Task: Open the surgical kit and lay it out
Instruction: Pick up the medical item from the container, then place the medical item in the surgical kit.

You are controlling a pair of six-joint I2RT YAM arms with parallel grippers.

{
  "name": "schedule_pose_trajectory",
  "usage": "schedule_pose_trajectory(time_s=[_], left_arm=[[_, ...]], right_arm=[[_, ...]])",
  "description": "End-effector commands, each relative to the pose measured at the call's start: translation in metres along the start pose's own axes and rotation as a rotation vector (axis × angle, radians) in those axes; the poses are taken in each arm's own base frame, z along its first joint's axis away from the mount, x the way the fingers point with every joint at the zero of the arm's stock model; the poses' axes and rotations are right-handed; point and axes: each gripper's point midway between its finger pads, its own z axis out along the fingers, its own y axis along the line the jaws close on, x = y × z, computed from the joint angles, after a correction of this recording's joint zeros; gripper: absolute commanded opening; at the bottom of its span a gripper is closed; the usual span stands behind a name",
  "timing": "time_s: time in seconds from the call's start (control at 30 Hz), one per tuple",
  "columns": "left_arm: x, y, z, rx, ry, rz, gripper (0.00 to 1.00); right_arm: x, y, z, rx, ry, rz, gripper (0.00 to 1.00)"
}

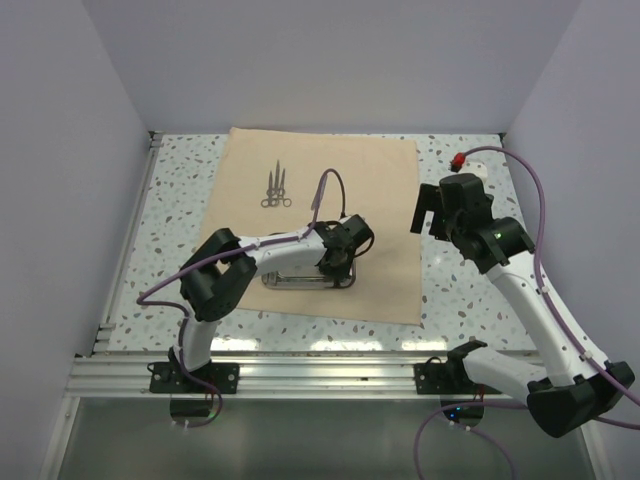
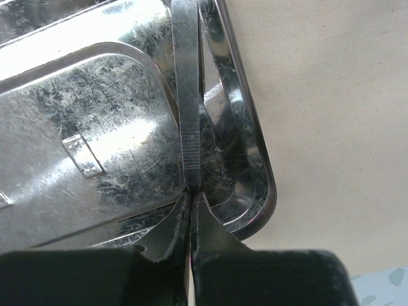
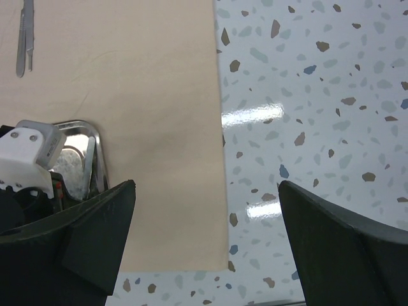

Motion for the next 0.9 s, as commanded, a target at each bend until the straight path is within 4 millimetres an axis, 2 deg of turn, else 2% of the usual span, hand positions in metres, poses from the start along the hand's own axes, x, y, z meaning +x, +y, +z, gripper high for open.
schedule_pose_trajectory(time_s=[0.0,0.17,0.2,0.27,0.37,0.4,0.47,0.5,0.53,0.57,0.6,0.63,0.67,0.7,0.73,0.77,0.8,0.83,0.87], left_arm=[[0.014,0.013,0.001,-0.065,0.053,0.023,0.00],[-0.030,0.015,-0.049,-0.067,-0.059,0.009,0.00],[-0.045,0.016,-0.062,-0.063,-0.098,-0.006,0.00],[-0.056,0.021,-0.074,-0.071,-0.121,-0.010,0.00],[-0.084,0.031,-0.088,-0.088,-0.194,-0.029,0.00],[-0.093,0.042,-0.087,-0.108,-0.213,-0.048,0.00],[-0.114,0.050,-0.084,-0.113,-0.249,-0.071,0.00],[-0.126,0.066,-0.079,-0.145,-0.262,-0.099,0.00],[-0.134,0.071,-0.067,-0.156,-0.268,-0.108,0.00],[-0.149,0.075,-0.066,-0.155,-0.290,-0.112,0.00],[-0.159,0.090,-0.047,-0.179,-0.284,-0.134,0.00],[-0.167,0.096,-0.040,-0.188,-0.290,-0.122,0.00],[-0.186,0.097,-0.041,-0.178,-0.324,-0.129,0.00],[-0.194,0.107,-0.021,-0.182,-0.319,-0.136,0.00],[-0.202,0.109,-0.014,-0.178,-0.329,-0.126,0.00],[-0.218,0.109,-0.015,-0.167,-0.359,-0.115,0.00],[-0.221,0.115,0.005,-0.166,-0.343,-0.112,0.00],[-0.234,0.115,0.004,-0.162,-0.369,-0.106,0.00],[-0.229,0.121,0.025,-0.165,-0.327,-0.109,0.00]], right_arm=[[-0.009,-0.003,-0.004,0.013,-0.026,0.004,0.98],[-0.010,-0.004,-0.007,0.013,-0.034,0.015,0.98],[-0.011,-0.005,-0.008,0.016,-0.038,0.020,0.98],[-0.011,-0.006,-0.009,0.019,-0.040,0.021,0.99],[-0.010,-0.008,-0.010,0.024,-0.039,0.025,0.98],[-0.010,-0.008,-0.010,0.025,-0.041,0.025,0.98],[-0.011,-0.008,-0.010,0.028,-0.041,0.027,0.98],[-0.010,-0.009,-0.010,0.030,-0.037,0.025,0.98],[-0.011,-0.008,-0.012,0.029,-0.037,0.024,0.98],[-0.012,-0.009,-0.012,0.030,-0.037,0.027,0.98],[-0.012,-0.009,-0.013,0.031,-0.038,0.024,0.99],[-0.013,-0.010,-0.015,0.033,-0.038,0.022,0.98],[-0.013,-0.010,-0.015,0.035,-0.037,0.018,0.98],[-0.013,-0.011,-0.016,0.037,-0.036,0.017,0.98],[-0.015,-0.012,-0.019,0.036,-0.040,0.018,0.98],[-0.015,-0.013,-0.020,0.038,-0.041,0.015,0.98],[-0.015,-0.014,-0.020,0.043,-0.041,0.014,0.98],[-0.015,-0.016,-0.022,0.045,-0.041,0.013,0.98],[-0.014,-0.016,-0.023,0.047,-0.040,0.013,0.98]])
